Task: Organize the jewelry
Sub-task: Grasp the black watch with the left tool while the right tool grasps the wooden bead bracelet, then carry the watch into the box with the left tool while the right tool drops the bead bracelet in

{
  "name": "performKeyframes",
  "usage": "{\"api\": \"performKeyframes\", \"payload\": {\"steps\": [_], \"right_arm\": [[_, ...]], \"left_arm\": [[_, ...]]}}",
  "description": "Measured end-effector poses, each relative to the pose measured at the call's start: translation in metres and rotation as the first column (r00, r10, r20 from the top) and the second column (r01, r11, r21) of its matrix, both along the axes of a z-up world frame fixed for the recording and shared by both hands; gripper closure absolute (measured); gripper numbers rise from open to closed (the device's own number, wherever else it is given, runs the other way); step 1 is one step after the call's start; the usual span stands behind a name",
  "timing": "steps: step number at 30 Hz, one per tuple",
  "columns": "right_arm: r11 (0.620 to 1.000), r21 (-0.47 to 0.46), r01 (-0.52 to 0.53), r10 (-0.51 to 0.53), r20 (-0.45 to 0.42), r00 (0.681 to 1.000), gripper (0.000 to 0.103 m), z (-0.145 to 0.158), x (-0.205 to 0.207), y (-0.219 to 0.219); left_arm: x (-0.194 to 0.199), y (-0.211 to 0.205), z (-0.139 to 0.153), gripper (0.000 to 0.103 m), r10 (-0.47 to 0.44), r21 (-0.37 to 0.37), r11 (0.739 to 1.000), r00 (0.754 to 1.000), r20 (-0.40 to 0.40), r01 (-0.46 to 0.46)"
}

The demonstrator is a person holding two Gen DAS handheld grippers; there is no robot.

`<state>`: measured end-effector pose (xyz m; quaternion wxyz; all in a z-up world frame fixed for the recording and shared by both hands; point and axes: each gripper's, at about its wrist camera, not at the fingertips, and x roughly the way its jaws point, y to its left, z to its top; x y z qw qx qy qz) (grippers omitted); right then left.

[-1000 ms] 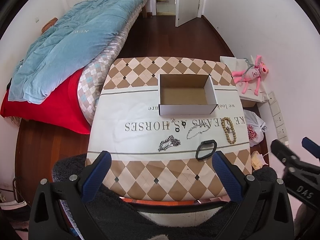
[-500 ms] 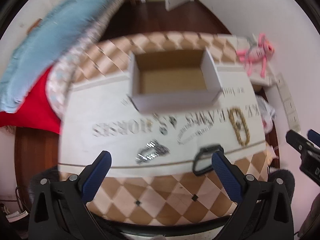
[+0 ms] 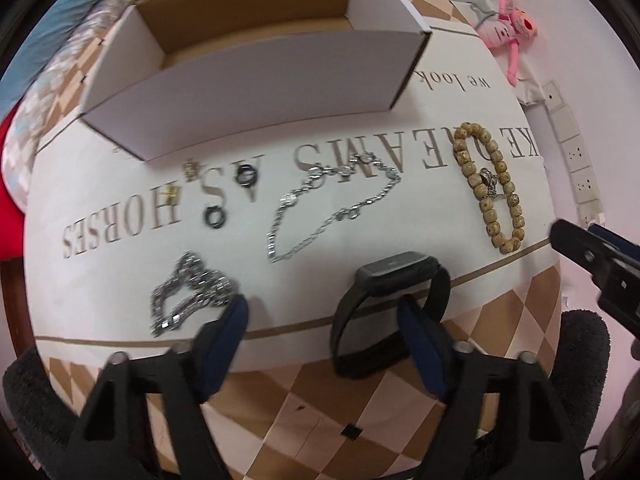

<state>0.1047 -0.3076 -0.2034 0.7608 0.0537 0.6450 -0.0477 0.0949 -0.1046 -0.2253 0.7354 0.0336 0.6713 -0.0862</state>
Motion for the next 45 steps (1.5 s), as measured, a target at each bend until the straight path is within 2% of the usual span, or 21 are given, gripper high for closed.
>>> {"api": "performKeyframes", "payload": {"steps": [2,3,5,9,11,15,16,19,24,27,33,37,41,45], "right_arm": [[1.000,0.004,0.005,-0.005,-0.007,1.000,0.039,-0.006,0.006,0.000],[1.000,0.008,0.006,-0.006,-0.010,1.000,0.040,-0.010,0.009,0.000],[1.000,0.015,0.003,-0.003,-0.016,1.000,0.043,-0.016,0.015,0.002],[1.000,0.012,-0.022,0.022,-0.029,0.999,0.046,-0.030,0.023,0.012],[0.999,0.008,-0.034,0.035,-0.044,0.998,0.055,-0.037,0.026,0.015],[0.998,-0.019,-0.068,0.068,-0.003,0.998,0.077,-0.036,0.027,0.026],[0.997,-0.024,-0.078,0.078,0.003,0.997,0.093,-0.035,0.027,0.029],[0.994,-0.039,-0.103,0.104,0.004,0.995,0.094,-0.034,0.026,0.041],[0.995,0.068,-0.069,0.069,0.015,0.998,0.094,-0.026,0.013,0.039],[0.990,0.135,-0.051,0.045,0.045,0.998,0.094,-0.008,0.004,0.040],[0.977,0.204,-0.065,0.041,0.122,0.992,0.094,0.035,-0.003,0.045],[0.963,0.253,-0.091,0.047,0.175,0.983,0.094,0.067,-0.003,0.053],[0.949,0.288,-0.127,0.058,0.235,0.970,0.094,0.102,0.006,0.058],[0.933,0.309,-0.182,0.084,0.304,0.949,0.094,0.137,0.028,0.071]], "left_arm": [[0.004,-0.006,-0.002,0.060,-0.012,0.014,1.000,1.000,0.019,0.012],[0.006,-0.007,-0.002,0.074,-0.021,0.016,1.000,0.999,0.030,0.020],[0.011,-0.006,-0.001,0.090,-0.024,0.024,0.999,0.999,0.043,0.023],[0.019,0.000,-0.004,0.099,-0.007,0.025,1.000,0.998,0.056,0.006],[0.019,0.005,-0.004,0.100,0.000,0.035,0.999,0.998,0.066,-0.003],[0.012,0.023,-0.001,0.100,0.021,0.039,0.999,0.997,0.074,-0.024],[0.011,0.026,0.000,0.100,0.026,0.039,0.999,0.997,0.077,-0.029],[0.008,0.033,0.006,0.100,0.036,0.035,0.999,0.996,0.085,-0.039],[-0.004,0.054,0.025,0.101,0.048,0.017,0.999,0.993,0.111,-0.051],[-0.010,0.067,0.037,0.101,0.059,-0.003,0.998,0.990,0.130,-0.060],[-0.019,0.086,0.060,0.101,0.089,-0.042,0.996,0.983,0.158,-0.084],[-0.014,0.082,0.081,0.101,0.106,-0.065,0.993,0.977,0.185,-0.095],[0.002,0.091,0.111,0.101,0.132,-0.099,0.989,0.966,0.222,-0.113],[0.036,0.102,0.128,0.101,0.158,-0.118,0.984,0.957,0.244,-0.133]]}}
